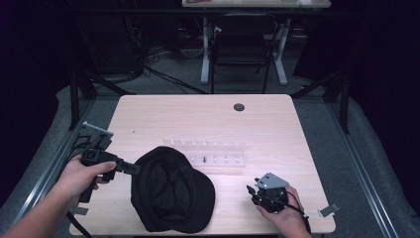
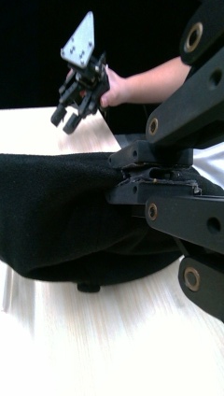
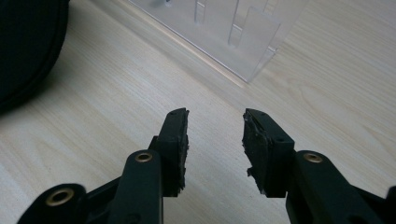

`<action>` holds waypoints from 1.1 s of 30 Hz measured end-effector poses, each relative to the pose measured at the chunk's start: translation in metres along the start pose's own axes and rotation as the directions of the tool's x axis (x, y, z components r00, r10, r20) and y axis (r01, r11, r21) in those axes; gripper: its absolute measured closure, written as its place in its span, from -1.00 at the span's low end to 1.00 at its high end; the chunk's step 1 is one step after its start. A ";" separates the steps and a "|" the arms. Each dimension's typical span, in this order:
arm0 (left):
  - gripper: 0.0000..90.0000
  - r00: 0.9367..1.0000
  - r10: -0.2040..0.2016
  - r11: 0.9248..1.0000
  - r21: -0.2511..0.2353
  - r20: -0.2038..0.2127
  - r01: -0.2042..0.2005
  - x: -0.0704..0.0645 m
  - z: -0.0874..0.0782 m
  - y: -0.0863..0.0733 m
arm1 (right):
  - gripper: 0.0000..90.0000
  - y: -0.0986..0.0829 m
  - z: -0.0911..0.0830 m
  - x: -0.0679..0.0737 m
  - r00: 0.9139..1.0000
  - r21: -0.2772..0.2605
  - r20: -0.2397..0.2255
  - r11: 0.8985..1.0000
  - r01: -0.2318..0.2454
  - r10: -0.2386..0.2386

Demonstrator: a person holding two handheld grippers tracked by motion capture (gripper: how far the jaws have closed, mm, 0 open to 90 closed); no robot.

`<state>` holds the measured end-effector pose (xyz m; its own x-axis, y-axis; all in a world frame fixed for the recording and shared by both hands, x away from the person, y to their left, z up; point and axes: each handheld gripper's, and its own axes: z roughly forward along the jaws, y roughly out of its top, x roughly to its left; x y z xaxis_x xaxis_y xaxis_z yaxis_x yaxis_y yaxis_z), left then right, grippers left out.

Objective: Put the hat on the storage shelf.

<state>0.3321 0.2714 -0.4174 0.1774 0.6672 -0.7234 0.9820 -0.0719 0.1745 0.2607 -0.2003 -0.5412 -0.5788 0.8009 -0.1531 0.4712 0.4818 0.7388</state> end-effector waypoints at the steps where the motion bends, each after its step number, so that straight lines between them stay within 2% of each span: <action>1: 0.89 1.000 0.000 1.000 -0.006 0.014 0.000 -0.002 -0.002 0.000 | 0.34 0.000 0.000 0.000 1.000 0.003 0.002 1.000 0.002 -0.002; 12: 0.89 0.999 0.031 0.999 -0.038 0.040 -0.029 -0.017 -0.012 0.004 | 0.34 0.000 0.000 0.000 1.000 0.005 0.003 1.000 0.001 -0.001; 15: 0.89 0.998 0.030 0.998 -0.051 0.060 -0.027 -0.020 -0.015 0.006 | 0.34 0.000 0.000 0.000 1.000 0.005 0.003 1.000 0.001 -0.001; 22: 0.89 0.997 0.028 0.998 -0.065 0.073 -0.023 -0.026 -0.018 0.007 | 0.34 0.000 0.000 0.000 1.000 0.002 0.003 1.000 -0.003 0.003; 30: 0.89 0.993 0.035 0.997 -0.074 0.113 -0.027 -0.034 -0.018 0.011 | 0.34 0.000 0.000 0.000 1.000 0.005 0.000 1.000 0.000 0.000; 33: 0.89 0.991 0.051 0.996 -0.079 0.125 -0.042 -0.040 -0.019 0.013 | 0.34 0.000 0.001 0.000 1.000 -0.001 0.004 1.000 -0.006 0.006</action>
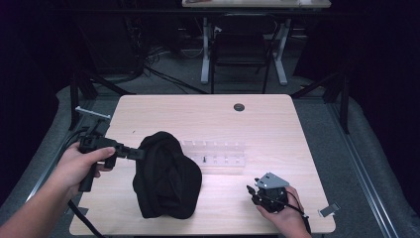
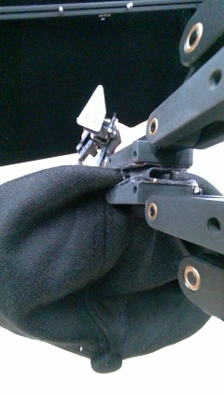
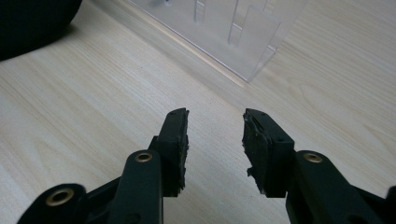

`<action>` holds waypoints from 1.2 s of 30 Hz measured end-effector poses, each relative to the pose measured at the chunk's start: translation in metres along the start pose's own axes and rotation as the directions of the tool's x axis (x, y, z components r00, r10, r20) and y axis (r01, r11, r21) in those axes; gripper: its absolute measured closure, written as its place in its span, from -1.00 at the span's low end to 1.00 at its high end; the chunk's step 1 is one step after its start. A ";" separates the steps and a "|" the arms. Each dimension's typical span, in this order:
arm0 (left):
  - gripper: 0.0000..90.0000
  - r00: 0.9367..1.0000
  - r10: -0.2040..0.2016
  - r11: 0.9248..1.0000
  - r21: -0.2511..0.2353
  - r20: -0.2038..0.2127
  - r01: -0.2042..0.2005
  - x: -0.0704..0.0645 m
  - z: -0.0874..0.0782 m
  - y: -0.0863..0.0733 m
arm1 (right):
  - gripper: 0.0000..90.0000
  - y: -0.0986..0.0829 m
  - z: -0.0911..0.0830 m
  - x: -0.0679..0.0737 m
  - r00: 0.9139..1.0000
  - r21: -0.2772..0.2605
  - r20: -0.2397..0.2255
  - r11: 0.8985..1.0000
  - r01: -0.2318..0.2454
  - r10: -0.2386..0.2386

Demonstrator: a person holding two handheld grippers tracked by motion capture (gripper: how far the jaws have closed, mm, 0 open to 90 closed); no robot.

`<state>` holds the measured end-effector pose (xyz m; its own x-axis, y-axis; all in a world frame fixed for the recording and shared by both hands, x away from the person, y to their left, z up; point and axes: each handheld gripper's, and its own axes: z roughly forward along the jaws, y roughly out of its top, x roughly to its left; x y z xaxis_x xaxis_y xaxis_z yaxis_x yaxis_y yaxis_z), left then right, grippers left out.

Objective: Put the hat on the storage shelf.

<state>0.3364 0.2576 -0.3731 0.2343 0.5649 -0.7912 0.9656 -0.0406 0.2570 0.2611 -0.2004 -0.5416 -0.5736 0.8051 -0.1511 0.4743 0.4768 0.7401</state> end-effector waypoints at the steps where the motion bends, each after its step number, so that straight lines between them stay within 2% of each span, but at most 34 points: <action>1: 0.89 1.000 0.000 1.000 0.000 0.000 0.000 0.000 0.000 0.000 | 0.34 0.000 0.000 0.000 1.000 0.000 0.000 1.000 0.000 0.000; 14: 0.89 1.000 0.010 1.000 -0.005 0.024 -0.010 -0.010 -0.003 0.005 | 0.34 0.000 0.000 -0.001 1.000 -0.002 -0.002 1.000 0.003 -0.003; 27: 0.89 0.999 0.017 0.997 -0.071 0.051 -0.013 -0.020 -0.021 0.012 | 0.34 0.000 0.000 -0.001 1.000 0.003 0.000 1.000 0.007 -0.007; 36: 0.89 0.997 0.026 0.996 -0.089 0.072 -0.020 -0.028 -0.022 0.017 | 0.34 0.000 -0.001 -0.001 1.000 0.001 0.002 1.000 0.010 -0.010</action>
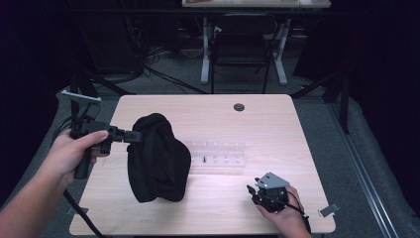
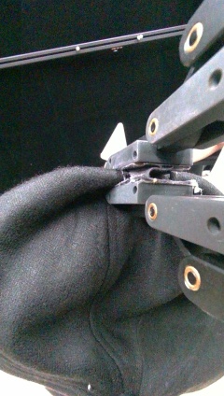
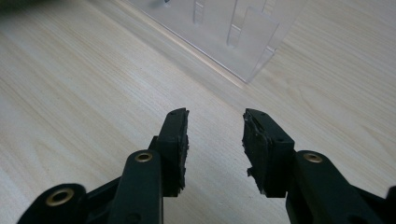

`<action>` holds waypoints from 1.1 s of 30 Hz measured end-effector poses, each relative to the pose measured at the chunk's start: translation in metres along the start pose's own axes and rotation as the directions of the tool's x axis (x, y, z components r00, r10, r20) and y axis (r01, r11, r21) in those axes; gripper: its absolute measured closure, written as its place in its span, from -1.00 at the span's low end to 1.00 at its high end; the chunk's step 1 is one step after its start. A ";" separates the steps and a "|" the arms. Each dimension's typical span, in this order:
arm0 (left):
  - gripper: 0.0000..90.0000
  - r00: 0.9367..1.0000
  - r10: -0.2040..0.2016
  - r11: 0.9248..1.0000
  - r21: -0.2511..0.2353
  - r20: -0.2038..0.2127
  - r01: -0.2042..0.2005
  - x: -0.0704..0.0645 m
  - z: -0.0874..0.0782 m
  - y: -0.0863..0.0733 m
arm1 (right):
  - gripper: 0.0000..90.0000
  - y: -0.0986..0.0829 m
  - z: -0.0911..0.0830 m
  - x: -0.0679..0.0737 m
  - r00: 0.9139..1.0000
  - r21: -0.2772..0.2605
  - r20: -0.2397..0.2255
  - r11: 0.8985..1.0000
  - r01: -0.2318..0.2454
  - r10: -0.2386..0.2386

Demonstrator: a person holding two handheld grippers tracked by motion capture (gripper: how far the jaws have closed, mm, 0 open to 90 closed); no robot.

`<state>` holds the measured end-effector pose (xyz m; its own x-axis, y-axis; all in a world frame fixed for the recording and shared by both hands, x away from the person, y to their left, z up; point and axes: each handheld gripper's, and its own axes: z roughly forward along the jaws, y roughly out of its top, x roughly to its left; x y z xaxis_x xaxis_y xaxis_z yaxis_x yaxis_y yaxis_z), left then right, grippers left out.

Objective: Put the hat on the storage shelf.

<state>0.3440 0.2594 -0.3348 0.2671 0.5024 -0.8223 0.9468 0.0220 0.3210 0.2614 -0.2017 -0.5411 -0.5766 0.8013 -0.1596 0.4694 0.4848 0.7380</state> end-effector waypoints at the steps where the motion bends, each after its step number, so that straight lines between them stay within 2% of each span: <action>1: 0.89 1.000 0.003 1.000 0.002 0.004 -0.003 -0.001 0.000 0.001 | 0.34 0.000 0.000 0.000 1.000 -0.001 -0.001 1.000 0.000 0.000; 16: 0.89 1.000 0.021 0.999 -0.026 0.014 -0.021 -0.016 0.004 0.018 | 0.34 -0.001 0.001 0.000 1.000 -0.003 -0.004 1.000 -0.009 0.009; 33: 0.89 1.000 0.016 0.997 -0.072 0.004 -0.016 -0.026 0.014 0.041 | 0.34 -0.001 0.001 -0.001 1.000 -0.007 -0.008 1.000 -0.015 0.015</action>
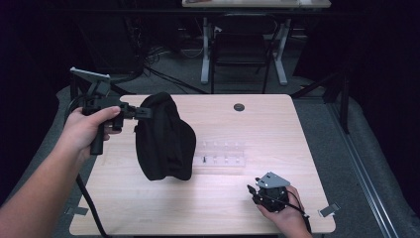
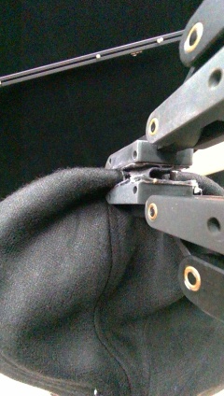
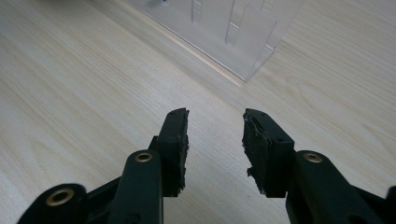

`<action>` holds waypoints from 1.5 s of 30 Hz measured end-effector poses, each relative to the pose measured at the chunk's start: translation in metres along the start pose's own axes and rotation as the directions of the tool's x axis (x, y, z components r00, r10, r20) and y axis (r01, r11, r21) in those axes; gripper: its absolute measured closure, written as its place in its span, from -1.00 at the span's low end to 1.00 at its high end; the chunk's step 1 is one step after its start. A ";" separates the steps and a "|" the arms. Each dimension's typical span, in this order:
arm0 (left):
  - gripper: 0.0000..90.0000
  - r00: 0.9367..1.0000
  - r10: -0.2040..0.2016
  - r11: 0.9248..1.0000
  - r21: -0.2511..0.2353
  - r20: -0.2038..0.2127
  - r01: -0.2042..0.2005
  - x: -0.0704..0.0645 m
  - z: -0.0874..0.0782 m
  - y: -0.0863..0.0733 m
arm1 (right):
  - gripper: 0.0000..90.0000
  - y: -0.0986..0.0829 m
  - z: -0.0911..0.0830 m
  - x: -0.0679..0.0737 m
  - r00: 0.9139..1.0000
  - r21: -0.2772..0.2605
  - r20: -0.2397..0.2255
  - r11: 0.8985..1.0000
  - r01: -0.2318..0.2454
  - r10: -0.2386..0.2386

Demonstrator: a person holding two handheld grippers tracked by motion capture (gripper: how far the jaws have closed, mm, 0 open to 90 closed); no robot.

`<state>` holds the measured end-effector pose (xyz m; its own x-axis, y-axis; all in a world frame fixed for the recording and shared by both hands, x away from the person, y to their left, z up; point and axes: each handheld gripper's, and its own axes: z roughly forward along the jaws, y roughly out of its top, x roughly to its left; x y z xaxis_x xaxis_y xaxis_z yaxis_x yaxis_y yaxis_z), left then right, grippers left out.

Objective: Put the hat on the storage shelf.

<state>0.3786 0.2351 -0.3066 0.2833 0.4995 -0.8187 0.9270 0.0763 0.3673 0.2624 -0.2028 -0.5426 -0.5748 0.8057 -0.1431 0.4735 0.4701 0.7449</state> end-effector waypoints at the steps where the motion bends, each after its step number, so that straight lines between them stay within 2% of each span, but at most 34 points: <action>1: 0.89 1.000 -0.002 1.000 -0.001 0.000 0.002 0.000 0.001 0.001 | 0.34 0.000 0.000 0.000 1.000 -0.002 0.001 1.000 -0.001 0.001; 17: 0.89 1.000 -0.013 1.000 -0.014 0.003 0.013 -0.007 0.020 0.017 | 0.34 0.000 -0.002 -0.003 1.000 0.011 0.001 1.000 0.001 -0.001; 19: 0.89 1.000 -0.013 1.000 -0.017 0.001 0.013 -0.008 0.023 0.019 | 0.34 0.000 -0.001 -0.002 1.000 -0.005 0.001 1.000 -0.012 0.012; 36: 0.89 0.999 -0.018 0.999 -0.044 -0.033 0.016 -0.011 0.038 0.031 | 0.34 -0.001 -0.004 -0.006 1.000 -0.007 -0.004 1.000 -0.014 0.014; 45: 0.89 0.997 -0.015 0.999 -0.052 -0.073 0.011 -0.011 0.050 0.034 | 0.34 -0.001 -0.004 -0.007 1.000 -0.011 -0.001 1.000 -0.018 0.018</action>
<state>0.4199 0.1888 -0.3074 0.2507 0.5598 -0.7898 0.9161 0.1266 0.3805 0.2633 -0.2097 -0.5398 -0.5665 0.8139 -0.1289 0.4767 0.4513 0.7544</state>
